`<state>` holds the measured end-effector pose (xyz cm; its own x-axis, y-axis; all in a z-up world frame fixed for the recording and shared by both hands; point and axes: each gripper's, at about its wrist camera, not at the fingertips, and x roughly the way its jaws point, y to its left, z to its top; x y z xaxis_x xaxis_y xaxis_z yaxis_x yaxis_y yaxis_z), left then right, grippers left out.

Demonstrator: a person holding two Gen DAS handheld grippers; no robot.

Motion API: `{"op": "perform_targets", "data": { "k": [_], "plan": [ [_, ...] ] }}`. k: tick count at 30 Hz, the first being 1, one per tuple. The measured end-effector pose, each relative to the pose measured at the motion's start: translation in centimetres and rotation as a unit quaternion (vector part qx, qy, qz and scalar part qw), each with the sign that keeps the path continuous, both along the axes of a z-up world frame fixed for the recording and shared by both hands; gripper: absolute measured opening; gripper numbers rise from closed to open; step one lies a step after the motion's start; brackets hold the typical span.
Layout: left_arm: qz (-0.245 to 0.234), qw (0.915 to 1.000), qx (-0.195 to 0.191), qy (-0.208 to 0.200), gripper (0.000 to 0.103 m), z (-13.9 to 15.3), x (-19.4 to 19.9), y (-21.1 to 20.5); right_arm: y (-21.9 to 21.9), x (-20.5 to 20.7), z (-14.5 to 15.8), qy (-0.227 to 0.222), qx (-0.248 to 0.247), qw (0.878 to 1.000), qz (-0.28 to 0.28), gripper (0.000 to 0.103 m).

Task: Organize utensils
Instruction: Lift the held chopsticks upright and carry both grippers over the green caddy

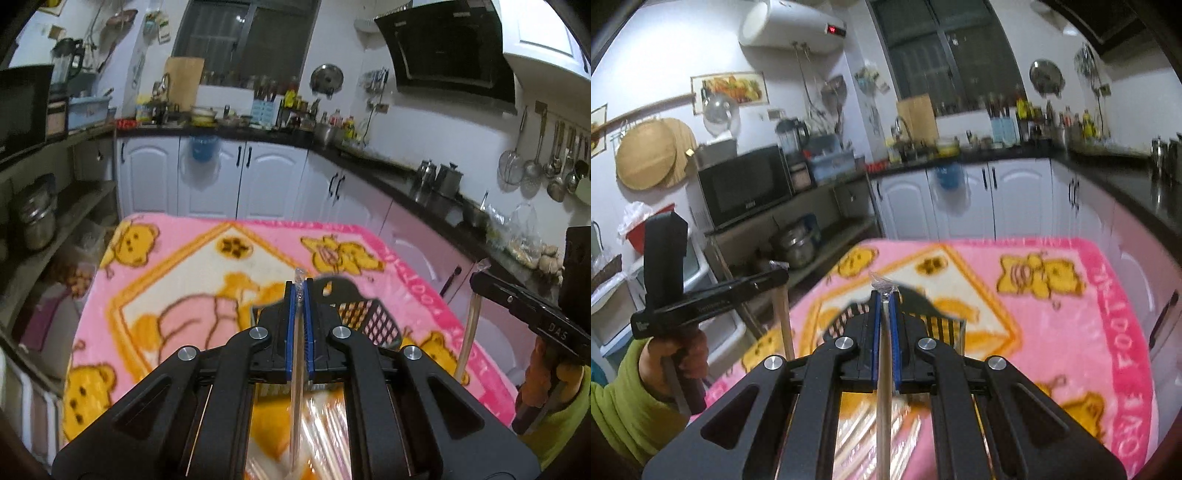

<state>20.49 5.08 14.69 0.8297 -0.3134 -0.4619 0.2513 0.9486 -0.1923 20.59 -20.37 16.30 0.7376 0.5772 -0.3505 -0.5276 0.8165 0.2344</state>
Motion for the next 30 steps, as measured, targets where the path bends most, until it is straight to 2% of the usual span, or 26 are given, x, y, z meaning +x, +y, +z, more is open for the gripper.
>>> {"op": "perform_targets", "data": {
  "k": [9,16,22,30],
  "plan": [
    [0.011,0.9991,0.006,-0.041,0.002,3.8,1.8,-1.2,0.6,1.7,4.0,-0.059,0.023,0.998,-0.011,0.005],
    [0.033,0.9966,0.003,-0.075,0.002,5.8,3.5,-1.8,1.1,4.1,5.4,-0.09,0.031,0.995,-0.034,0.005],
    [0.057,0.9929,0.013,-0.103,0.002,6.4,4.7,-2.7,1.4,6.5,4.8,-0.105,0.025,0.992,-0.064,0.005],
    [0.073,0.9929,0.025,-0.09,0.002,3.2,7.0,-3.3,2.1,8.2,1.5,-0.118,0.002,0.989,-0.093,0.005]
  ]
}}
